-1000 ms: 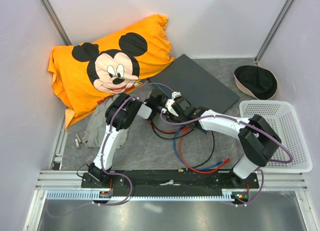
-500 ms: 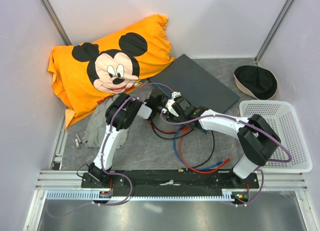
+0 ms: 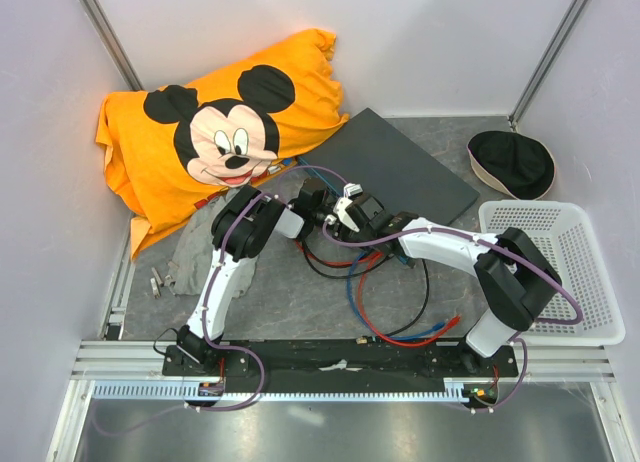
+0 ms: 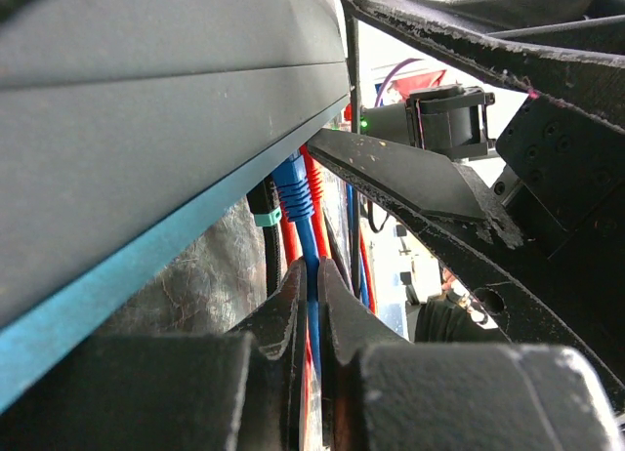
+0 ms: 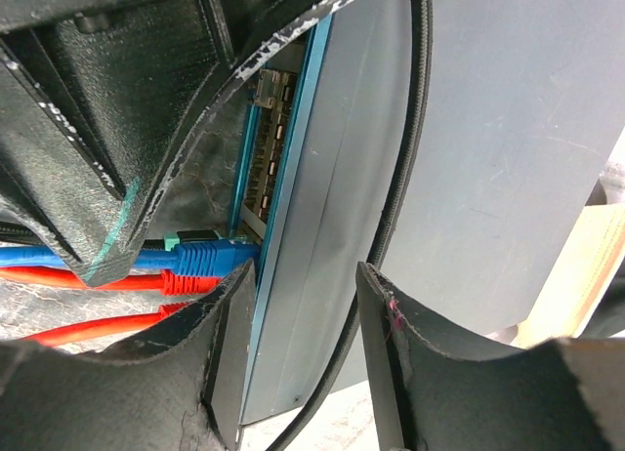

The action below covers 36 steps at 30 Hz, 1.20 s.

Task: Pull the plug from the switch port
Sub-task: Pull the connector from the switch port.

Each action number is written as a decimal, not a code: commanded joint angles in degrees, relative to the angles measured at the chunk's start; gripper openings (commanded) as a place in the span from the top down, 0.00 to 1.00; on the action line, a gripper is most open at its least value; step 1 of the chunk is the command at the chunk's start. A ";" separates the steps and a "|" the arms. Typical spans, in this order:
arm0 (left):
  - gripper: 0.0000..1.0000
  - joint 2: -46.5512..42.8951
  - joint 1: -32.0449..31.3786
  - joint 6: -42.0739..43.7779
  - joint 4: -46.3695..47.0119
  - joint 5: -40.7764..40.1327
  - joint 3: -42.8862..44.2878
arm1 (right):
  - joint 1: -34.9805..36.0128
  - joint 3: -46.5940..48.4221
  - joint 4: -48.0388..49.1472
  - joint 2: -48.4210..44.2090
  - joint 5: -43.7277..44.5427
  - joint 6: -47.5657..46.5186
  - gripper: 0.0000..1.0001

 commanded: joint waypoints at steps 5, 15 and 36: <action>0.94 2.68 0.35 -9.05 0.03 -5.45 2.15 | -0.40 -1.58 2.65 2.13 2.76 -0.85 0.48; 0.94 2.94 0.35 -10.81 1.62 -5.45 1.98 | -0.31 -3.60 4.76 3.98 2.94 -1.91 0.47; 0.98 -4.08 2.72 -6.87 6.80 -1.67 -12.95 | 3.29 -2.73 2.30 4.51 -0.75 0.90 0.47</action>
